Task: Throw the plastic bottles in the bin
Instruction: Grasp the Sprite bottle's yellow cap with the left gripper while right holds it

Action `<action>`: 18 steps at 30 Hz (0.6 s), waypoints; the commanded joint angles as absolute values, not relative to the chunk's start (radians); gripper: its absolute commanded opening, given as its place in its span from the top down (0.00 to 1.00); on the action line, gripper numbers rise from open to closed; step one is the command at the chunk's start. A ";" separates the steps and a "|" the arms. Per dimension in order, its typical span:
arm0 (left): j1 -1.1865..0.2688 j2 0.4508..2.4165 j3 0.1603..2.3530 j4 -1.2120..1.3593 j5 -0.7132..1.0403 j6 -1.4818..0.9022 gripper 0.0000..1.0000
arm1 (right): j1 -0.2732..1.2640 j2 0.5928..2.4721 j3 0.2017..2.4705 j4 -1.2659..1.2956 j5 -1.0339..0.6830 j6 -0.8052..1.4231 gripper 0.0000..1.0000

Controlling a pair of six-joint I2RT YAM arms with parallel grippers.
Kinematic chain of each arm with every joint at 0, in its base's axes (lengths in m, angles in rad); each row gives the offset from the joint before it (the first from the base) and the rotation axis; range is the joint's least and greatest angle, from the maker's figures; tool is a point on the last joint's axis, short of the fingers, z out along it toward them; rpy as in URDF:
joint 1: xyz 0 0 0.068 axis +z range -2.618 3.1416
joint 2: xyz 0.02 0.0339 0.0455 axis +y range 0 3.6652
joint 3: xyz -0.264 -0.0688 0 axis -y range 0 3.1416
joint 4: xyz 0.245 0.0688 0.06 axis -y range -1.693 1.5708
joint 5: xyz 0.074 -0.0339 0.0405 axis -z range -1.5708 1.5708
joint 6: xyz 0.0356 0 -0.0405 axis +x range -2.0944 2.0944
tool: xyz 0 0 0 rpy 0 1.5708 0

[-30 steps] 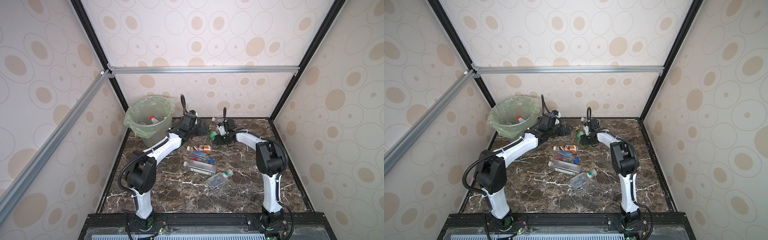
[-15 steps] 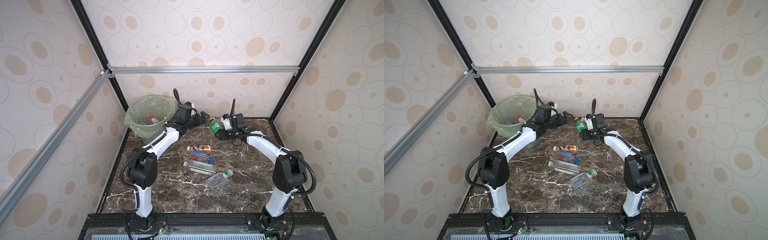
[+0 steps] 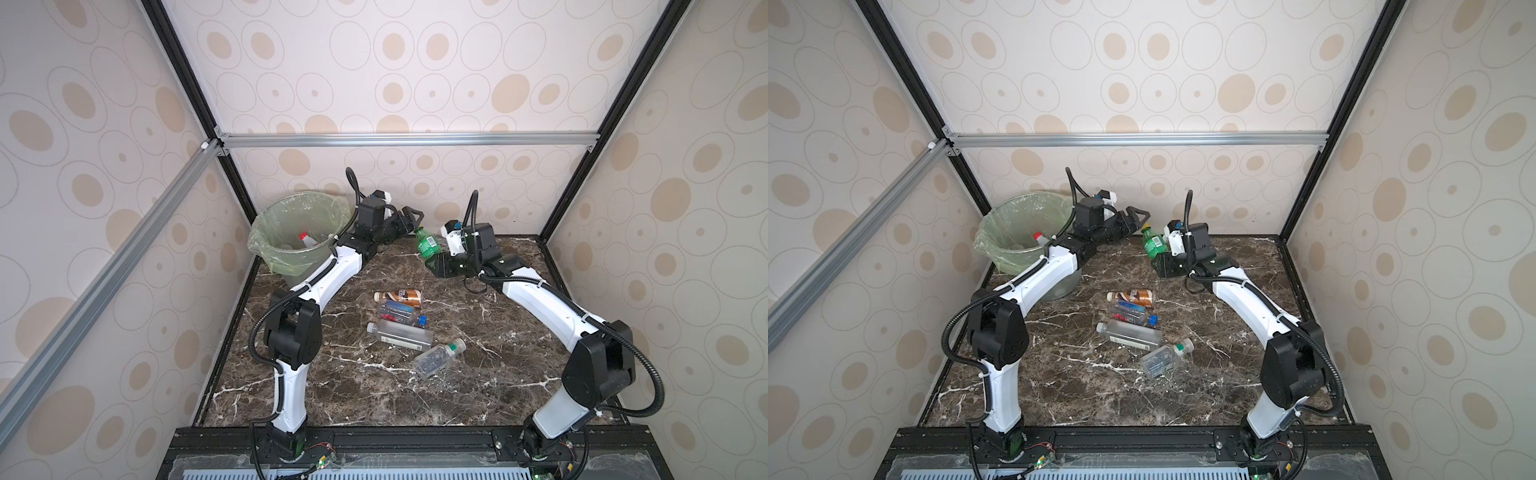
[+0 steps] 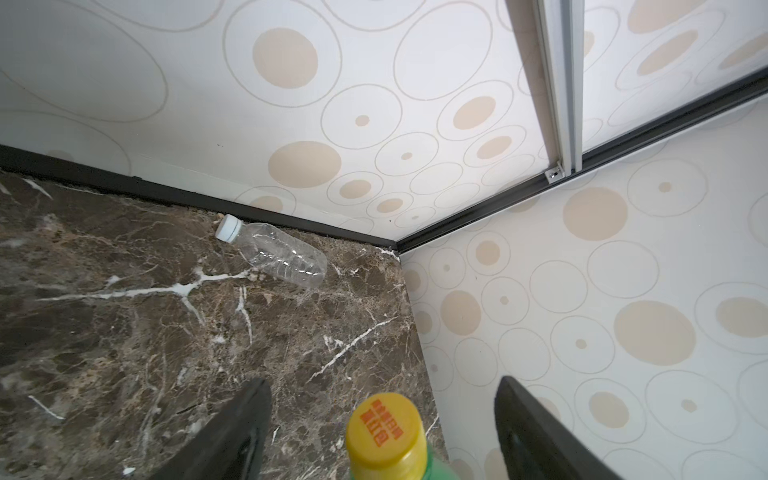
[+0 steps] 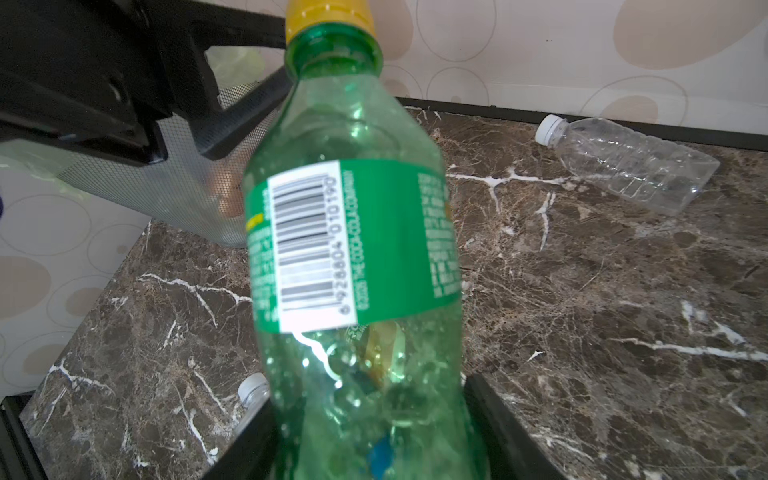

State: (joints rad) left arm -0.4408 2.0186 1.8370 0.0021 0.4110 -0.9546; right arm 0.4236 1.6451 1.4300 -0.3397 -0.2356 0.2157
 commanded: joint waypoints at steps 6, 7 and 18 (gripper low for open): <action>-0.457 1.986 1.821 0.080 0.436 -0.986 0.27 | 0.448 1.613 1.424 -0.283 -0.220 0.236 0.50; -0.459 1.986 1.821 0.079 0.436 -0.987 0.29 | 0.448 1.610 1.421 -0.276 -0.213 0.240 0.50; -0.477 1.955 1.760 0.105 0.423 -0.974 0.54 | 0.454 1.600 1.400 -0.254 -0.200 0.248 0.50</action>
State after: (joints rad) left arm -0.4702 2.0102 1.7664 0.0731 0.4229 -0.9768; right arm 0.4465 1.6379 1.4128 -0.2832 -0.2092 0.2424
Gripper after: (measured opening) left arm 0.471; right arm 0.600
